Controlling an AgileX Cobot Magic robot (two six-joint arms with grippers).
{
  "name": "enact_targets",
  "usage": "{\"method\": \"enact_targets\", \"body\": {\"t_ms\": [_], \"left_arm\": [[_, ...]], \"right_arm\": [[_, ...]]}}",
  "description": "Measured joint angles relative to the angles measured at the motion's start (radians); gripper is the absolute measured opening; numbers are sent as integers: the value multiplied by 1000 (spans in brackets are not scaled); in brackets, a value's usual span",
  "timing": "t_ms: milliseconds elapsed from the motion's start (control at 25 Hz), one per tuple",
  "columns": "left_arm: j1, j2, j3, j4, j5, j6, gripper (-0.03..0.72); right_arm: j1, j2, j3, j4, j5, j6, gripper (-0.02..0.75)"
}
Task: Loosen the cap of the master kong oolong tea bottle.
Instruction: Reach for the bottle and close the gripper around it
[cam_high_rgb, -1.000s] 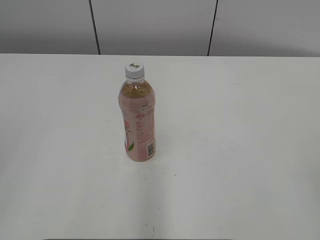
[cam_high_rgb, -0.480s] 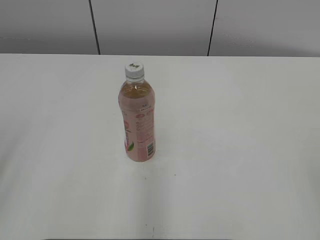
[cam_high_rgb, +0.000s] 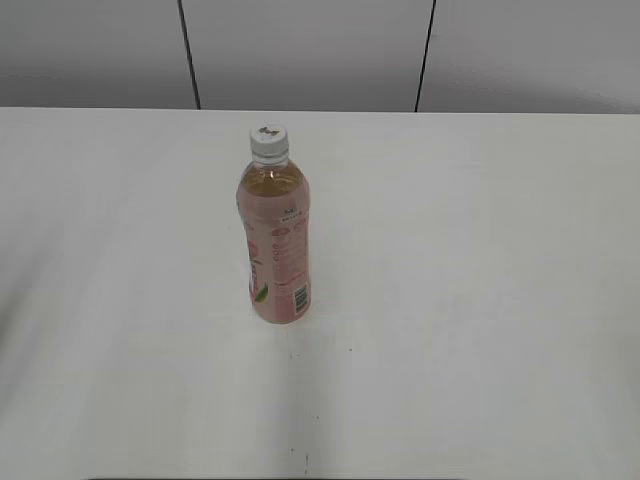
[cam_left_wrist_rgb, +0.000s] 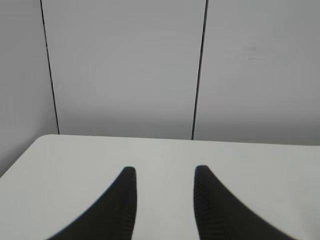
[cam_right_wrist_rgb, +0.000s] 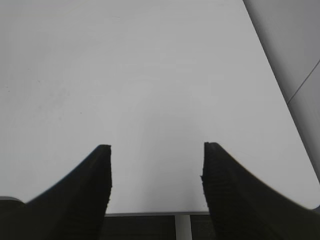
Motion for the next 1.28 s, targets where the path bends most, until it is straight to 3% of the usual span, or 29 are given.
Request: {"method": "enact_targets", "body": {"t_ms": [120, 320, 520, 800, 920, 1040, 1280], "left_arm": [[0, 148, 0, 69, -114, -45, 241], [0, 438, 0, 362, -412, -189, 241], [0, 690, -1, 584, -706, -222, 241], [0, 991, -7, 791, -790, -231, 283], [-20, 1066, -40, 821, -790, -274, 389], [-82, 1103, -83, 823, -792, -300, 482], [-212, 1158, -165, 805, -798, -305, 523]], "right_arm": [[0, 0, 0, 0, 0, 0, 440], [0, 0, 0, 0, 0, 0, 440], [0, 0, 0, 0, 0, 0, 440], [0, 0, 0, 0, 0, 0, 440], [0, 0, 0, 0, 0, 0, 440], [0, 0, 0, 0, 0, 0, 440], [0, 0, 0, 0, 0, 0, 440]]}}
